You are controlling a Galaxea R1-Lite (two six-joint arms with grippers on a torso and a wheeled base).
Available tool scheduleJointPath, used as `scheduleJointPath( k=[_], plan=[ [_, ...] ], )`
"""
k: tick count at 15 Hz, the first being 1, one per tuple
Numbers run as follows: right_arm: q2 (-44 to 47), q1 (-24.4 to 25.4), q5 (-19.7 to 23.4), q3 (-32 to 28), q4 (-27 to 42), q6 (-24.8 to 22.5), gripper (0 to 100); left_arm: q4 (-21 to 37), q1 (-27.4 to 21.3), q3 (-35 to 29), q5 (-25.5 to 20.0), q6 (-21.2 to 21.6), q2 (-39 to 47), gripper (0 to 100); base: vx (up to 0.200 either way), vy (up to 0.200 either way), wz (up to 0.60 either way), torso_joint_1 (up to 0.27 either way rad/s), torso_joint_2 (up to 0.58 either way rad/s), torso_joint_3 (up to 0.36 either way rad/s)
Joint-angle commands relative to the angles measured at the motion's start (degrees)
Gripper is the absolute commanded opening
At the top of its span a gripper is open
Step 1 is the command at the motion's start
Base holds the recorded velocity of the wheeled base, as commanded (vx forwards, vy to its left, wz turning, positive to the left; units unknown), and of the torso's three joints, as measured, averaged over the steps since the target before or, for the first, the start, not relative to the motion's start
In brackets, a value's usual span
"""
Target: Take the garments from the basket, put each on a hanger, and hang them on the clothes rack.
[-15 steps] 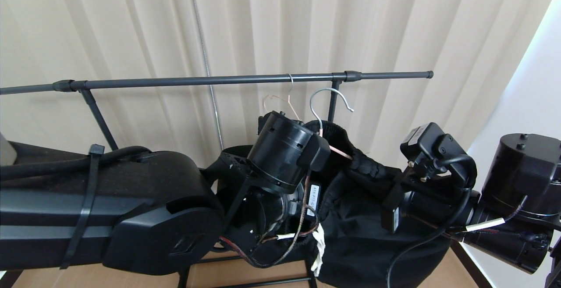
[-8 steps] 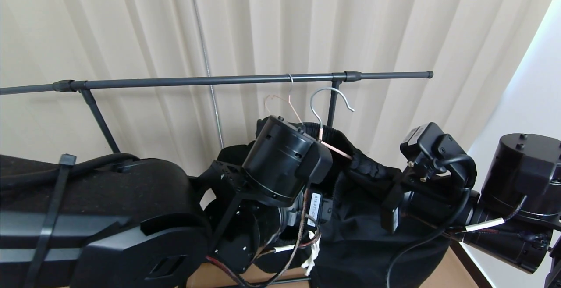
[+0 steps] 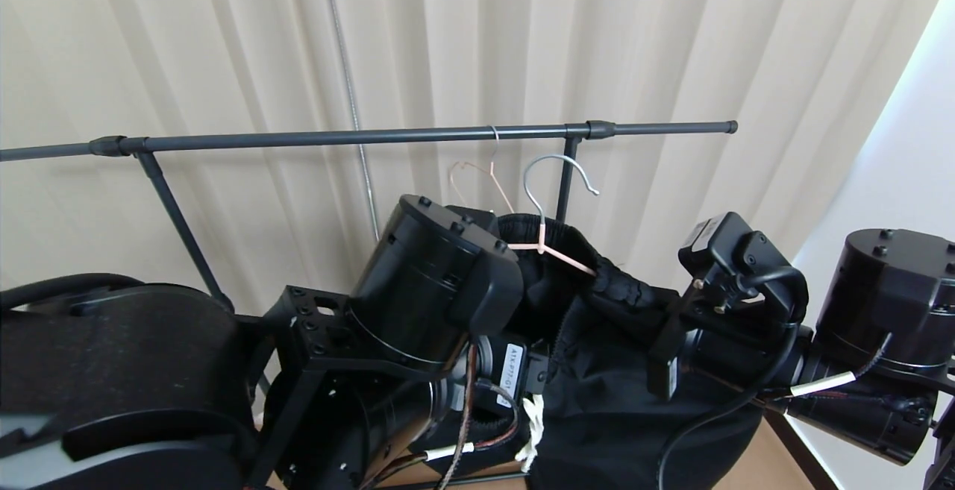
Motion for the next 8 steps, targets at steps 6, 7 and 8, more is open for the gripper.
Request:
scheduleJointPath(
  k=[6,7,8],
  plan=[
    [0.42,-1.98,3.89,0.46,-0.02,-0.04,0,-0.01,0.37,2.94,1.38,4.03,-7.31,100,0.000,0.000,0.00,0.000,0.00,0.000],
    [0.33,-2.95,5.82,0.73,-0.02,-0.04,0,-0.01,1.16,3.38,1.29,6.58,-9.78,100,0.000,0.000,0.00,0.000,0.00,0.000],
    [0.60,-3.74,7.14,0.81,-0.02,-0.04,0,-0.01,2.83,4.09,1.20,9.83,-11.97,100,0.000,0.000,0.00,0.000,0.00,0.000]
  ],
)
